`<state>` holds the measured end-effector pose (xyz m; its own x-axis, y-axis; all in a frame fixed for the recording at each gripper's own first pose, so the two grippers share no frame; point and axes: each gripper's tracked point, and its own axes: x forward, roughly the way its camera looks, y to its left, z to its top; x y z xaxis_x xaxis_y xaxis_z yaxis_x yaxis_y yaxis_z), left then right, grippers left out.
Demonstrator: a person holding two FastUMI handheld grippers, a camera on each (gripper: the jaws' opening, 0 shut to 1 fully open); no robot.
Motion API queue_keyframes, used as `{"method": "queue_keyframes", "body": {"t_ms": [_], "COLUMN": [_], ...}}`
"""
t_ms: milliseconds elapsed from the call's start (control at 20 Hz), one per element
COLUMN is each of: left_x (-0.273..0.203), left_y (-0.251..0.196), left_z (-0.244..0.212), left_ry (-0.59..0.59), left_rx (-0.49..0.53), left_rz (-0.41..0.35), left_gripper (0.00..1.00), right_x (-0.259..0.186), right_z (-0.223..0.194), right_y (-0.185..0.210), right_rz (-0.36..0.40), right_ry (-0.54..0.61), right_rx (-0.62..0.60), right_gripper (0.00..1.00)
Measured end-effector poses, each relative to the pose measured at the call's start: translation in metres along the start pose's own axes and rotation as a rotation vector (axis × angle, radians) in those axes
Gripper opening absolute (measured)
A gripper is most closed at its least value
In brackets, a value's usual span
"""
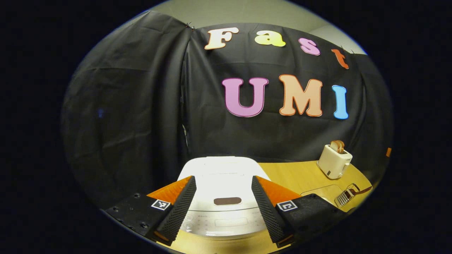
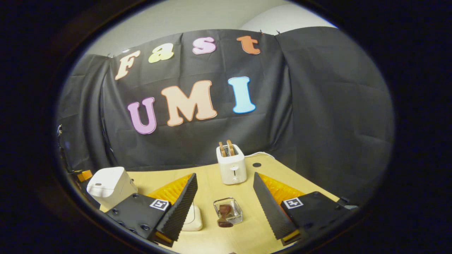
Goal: Close the left gripper, press the button to open the rice cooker; take a wooden spoon from the chopstick holder with the right hand, scoop a spoonful of rice and pour it into the rice cooker, then put the wooden spoon back into the chopstick holder.
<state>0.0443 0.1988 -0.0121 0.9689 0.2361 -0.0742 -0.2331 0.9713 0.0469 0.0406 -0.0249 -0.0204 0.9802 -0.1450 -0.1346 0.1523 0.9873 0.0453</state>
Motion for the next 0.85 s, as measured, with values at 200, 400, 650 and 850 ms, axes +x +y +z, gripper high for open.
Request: {"method": "queue_keyframes", "body": {"t_ms": [200, 400, 650, 850], "left_x": [-0.018, -0.034, -0.054, -0.060], "left_y": [-0.024, -0.053, -0.071, -0.071], "left_z": [0.015, 0.019, 0.007, -0.003], "left_ry": [-0.009, -0.002, 0.037, 0.067], "left_rx": [-0.029, -0.097, -0.119, -0.144], "left_rz": [-0.039, -0.096, -0.127, -0.126], "left_gripper": [0.93, 0.93, 0.93, 0.93], "right_x": [-0.011, -0.025, -0.038, -0.043], "right_z": [0.018, 0.025, 0.019, 0.019], "right_y": [0.007, 0.009, 0.000, -0.008], "right_rz": [0.026, 0.038, 0.020, 0.014], "right_ry": [-0.044, -0.072, -0.072, -0.081], "right_rx": [0.008, 0.033, 0.045, 0.055], "right_gripper": [1.00, 1.00, 1.00, 1.00]}}
